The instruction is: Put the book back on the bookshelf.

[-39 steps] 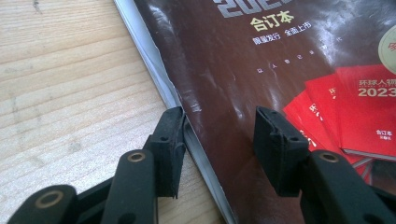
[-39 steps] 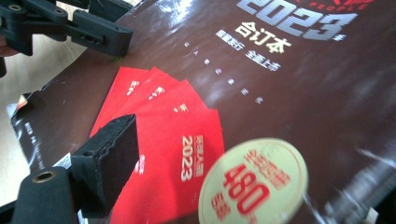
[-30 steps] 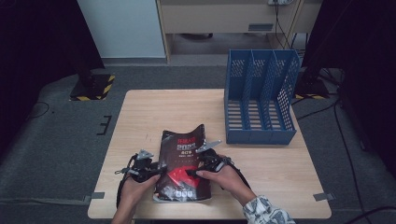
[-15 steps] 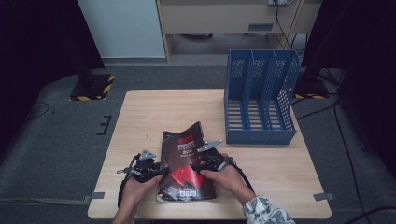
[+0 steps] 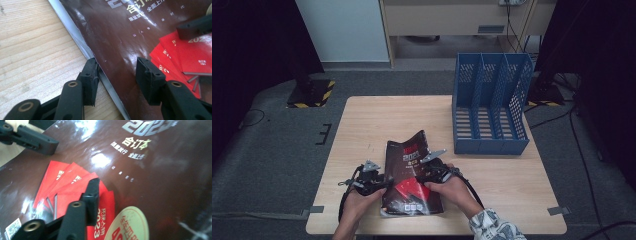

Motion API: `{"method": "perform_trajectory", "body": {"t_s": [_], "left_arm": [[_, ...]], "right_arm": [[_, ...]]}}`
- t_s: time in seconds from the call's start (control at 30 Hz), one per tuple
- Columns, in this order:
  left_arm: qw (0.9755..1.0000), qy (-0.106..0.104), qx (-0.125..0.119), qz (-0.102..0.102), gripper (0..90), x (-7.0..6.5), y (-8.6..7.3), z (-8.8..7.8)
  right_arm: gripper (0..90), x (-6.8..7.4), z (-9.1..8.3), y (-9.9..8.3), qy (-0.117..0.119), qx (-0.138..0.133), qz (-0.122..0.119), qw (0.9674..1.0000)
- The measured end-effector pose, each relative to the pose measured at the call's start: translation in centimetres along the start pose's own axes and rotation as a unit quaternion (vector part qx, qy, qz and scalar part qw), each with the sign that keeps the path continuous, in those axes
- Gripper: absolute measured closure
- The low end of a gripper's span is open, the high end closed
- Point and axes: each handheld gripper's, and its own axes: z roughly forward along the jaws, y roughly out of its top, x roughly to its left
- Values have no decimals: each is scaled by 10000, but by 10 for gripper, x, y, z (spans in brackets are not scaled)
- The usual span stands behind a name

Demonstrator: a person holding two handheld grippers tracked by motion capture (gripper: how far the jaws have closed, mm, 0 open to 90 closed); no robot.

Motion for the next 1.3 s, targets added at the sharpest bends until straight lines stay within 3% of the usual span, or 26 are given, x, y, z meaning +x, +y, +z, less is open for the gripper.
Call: {"method": "perform_trajectory", "body": {"t_s": [0.13, 0.3, 0.43, 0.7, 1.0, 1.3], "left_arm": [[10000, -63, -4, -13, 527, -1, 0, 1], [9997, -223, 28, -86, 406, -2, 3, 2], [9999, -119, 6, -28, 273, -1, 4, 1], [9990, -375, -37, -234, 148, 4, 4, 0], [9977, -650, 56, -169, 127, -2, 3, 6], [9959, -895, 39, -149, 192, -7, 4, 8]], "right_arm": [[721, -2, -2, 2, -93, -116, 70, 9999], [802, -4, -7, 3, -91, -302, 171, 9994], [825, -2, -15, 7, -75, -484, -22, 9988], [857, -3, -35, 14, -85, -803, -219, 9965], [868, -4, -55, 21, -34, -1082, -326, 9936], [869, -3, -61, 26, 12, -1215, -327, 9921]]}}
